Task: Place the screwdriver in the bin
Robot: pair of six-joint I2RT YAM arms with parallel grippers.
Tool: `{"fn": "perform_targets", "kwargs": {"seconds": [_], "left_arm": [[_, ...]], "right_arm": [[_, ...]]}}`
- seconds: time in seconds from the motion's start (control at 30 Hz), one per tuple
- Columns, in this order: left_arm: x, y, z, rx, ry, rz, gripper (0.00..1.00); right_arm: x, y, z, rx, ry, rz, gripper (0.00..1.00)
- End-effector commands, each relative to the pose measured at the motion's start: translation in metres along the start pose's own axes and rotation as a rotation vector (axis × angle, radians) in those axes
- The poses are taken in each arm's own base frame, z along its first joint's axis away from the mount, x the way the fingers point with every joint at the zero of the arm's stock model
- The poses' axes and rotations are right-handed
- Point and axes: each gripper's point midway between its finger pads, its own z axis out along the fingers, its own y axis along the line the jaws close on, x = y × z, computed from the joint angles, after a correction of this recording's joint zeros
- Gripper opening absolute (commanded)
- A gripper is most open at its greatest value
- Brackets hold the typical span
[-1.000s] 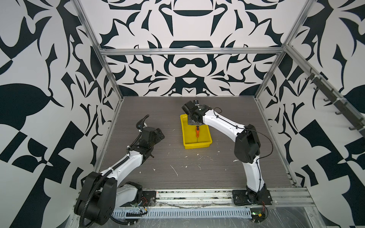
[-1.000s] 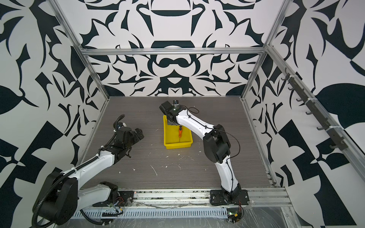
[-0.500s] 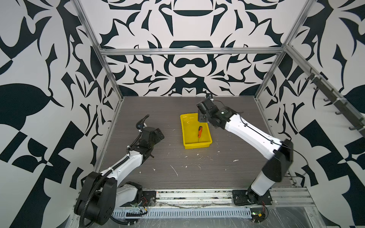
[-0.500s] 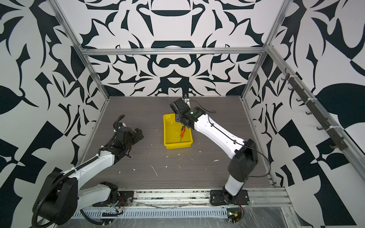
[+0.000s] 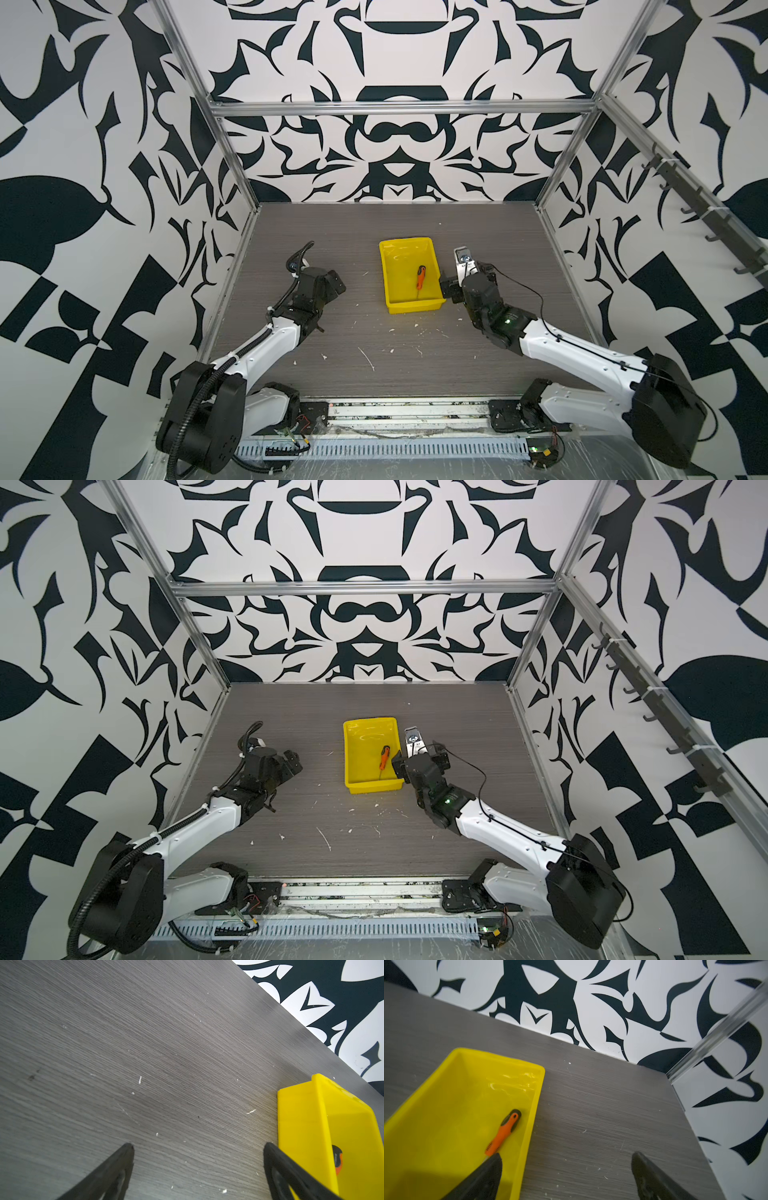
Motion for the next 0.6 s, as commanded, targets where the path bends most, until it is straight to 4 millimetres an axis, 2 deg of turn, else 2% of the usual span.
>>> {"fn": "perform_targets", "kwargs": {"seconds": [0.0,0.13,0.33,0.57], "left_arm": [[-0.007,-0.006,-0.001,0.006,-0.006,-0.005,1.0],[-0.008,-0.007,-0.001,0.01,-0.006,-0.005,1.0],[-0.007,-0.007,-0.001,0.009,-0.007,-0.003,1.0],[-0.008,-0.008,0.0,0.012,-0.005,-0.003,1.0]], "right_arm": [[-0.032,-0.016,-0.007,0.09,-0.145,-0.116,1.0],[-0.006,-0.036,0.004,0.218,-0.132,-0.166,1.0],[0.036,-0.075,0.022,0.275,-0.075,-0.045,0.99],[0.065,-0.112,0.036,0.308,-0.029,0.09,0.99]]}}
